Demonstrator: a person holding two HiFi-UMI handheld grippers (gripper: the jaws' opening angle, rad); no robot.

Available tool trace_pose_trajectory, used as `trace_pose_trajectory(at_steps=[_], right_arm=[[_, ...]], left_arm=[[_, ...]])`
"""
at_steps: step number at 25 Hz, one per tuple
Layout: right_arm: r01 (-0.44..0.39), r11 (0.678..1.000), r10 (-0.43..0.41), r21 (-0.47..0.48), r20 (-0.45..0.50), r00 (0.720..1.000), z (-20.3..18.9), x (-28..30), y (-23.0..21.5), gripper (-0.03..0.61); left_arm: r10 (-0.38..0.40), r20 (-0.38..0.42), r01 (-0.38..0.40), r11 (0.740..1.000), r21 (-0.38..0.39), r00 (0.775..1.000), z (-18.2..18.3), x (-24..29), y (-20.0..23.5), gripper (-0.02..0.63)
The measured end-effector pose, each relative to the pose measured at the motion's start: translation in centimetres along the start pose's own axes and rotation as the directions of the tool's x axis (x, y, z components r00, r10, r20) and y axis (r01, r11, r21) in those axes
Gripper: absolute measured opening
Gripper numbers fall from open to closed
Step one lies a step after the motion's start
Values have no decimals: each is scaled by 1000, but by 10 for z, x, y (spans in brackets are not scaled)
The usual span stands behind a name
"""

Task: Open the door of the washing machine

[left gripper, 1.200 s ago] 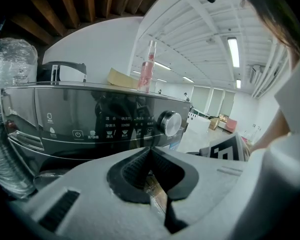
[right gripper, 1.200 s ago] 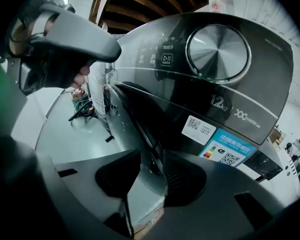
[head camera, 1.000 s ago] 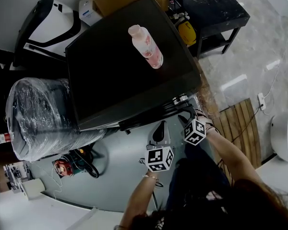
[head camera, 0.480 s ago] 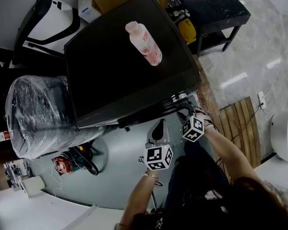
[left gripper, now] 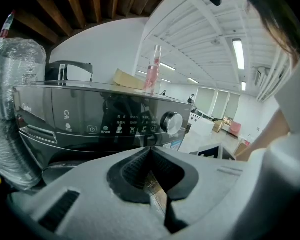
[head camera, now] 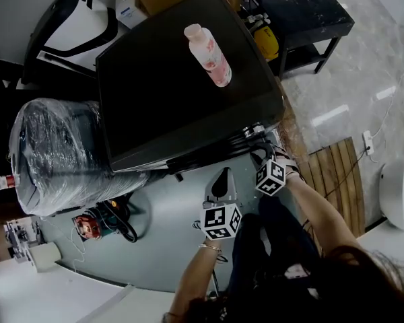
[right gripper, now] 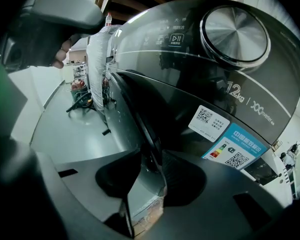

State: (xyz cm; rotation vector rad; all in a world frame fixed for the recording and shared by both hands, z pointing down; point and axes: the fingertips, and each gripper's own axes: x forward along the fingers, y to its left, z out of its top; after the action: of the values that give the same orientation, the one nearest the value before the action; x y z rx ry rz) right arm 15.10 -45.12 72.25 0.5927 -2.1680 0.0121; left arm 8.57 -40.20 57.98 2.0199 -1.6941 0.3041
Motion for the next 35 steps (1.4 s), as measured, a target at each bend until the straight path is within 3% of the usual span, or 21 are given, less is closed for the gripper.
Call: trace_pose_trajectory(at_steps=[13, 35], right_arm=[[35, 999, -36, -10, -55, 998, -15, -16, 32, 114], [160, 979, -135, 124, -190, 972, -42, -52, 116, 105]], left_arm=[[-4, 20, 4, 1000, -7, 1000, -6, -37, 15, 12], [-197, -7, 197, 978, 72, 980, -32, -110, 27, 12]])
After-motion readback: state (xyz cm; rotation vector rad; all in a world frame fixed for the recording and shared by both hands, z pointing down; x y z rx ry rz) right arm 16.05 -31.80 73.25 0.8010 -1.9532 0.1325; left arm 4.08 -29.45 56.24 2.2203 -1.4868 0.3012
